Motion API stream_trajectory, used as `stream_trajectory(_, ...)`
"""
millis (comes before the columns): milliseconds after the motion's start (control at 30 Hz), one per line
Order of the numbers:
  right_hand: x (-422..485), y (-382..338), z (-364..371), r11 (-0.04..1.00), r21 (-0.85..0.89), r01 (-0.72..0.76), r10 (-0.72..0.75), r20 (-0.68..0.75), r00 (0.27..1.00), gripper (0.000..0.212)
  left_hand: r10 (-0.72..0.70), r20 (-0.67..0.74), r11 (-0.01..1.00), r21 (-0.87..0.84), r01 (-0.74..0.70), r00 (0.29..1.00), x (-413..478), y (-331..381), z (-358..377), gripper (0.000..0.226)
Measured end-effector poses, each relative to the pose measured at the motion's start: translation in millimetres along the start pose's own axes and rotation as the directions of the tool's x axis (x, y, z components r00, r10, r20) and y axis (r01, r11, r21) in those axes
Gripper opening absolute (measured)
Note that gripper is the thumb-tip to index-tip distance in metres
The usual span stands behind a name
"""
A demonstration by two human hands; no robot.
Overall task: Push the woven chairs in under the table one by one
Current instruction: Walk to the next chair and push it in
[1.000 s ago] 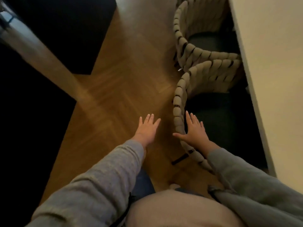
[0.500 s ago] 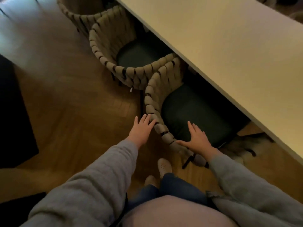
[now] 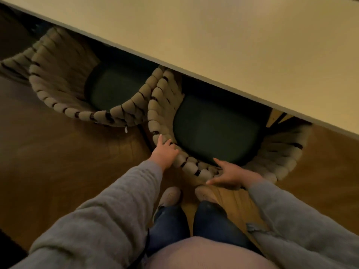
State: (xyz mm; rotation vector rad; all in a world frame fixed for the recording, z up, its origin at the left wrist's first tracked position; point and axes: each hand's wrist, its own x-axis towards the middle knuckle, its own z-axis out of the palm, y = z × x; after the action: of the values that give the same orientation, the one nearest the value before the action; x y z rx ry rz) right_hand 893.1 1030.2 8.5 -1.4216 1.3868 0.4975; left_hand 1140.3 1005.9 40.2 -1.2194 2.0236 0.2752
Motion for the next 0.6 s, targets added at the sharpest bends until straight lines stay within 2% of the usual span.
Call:
stream_trajectory(67,-2.4,-2.6,20.6,0.994,-0.105,-0.043,0.036,-0.064,0.997,0.091,0.092,-0.017,0.995,0.051,-0.091,0.996,8.2,-13.8,0.6,0.064)
stream_trajectory(133,-2.8,-5.3,39.2,0.959,-0.251,-0.130,0.070,-0.237,0.969,0.059,0.181,-0.019,0.978,0.105,-0.178,0.983,15.1,-26.6,0.9,0.062)
stream_trajectory(200,-3.9,-11.5,51.0,0.937,-0.282,-0.206,0.085,-0.387,0.918,0.043,0.231,-0.025,0.961,0.161,-0.224,0.973,22.2,-37.7,2.3,0.063)
stream_trajectory(333,-4.1,-15.5,62.5,0.930,-0.298,-0.216,0.048,-0.483,0.874,0.044,0.297,-0.031,0.929,0.242,-0.281,0.954,38.9,-52.2,8.5,0.062)
stream_trajectory(467,-8.6,-18.1,62.7,0.926,-0.309,-0.217,0.033,-0.506,0.862,0.036,0.295,-0.025,0.941,0.179,-0.286,0.955,43.2,-50.3,9.6,0.052)
stream_trajectory(600,-13.9,-18.9,72.2,0.928,-0.285,-0.241,0.067,-0.509,0.858,0.030,0.291,0.012,0.939,0.187,-0.288,0.957,37.9,-42.5,11.1,0.049)
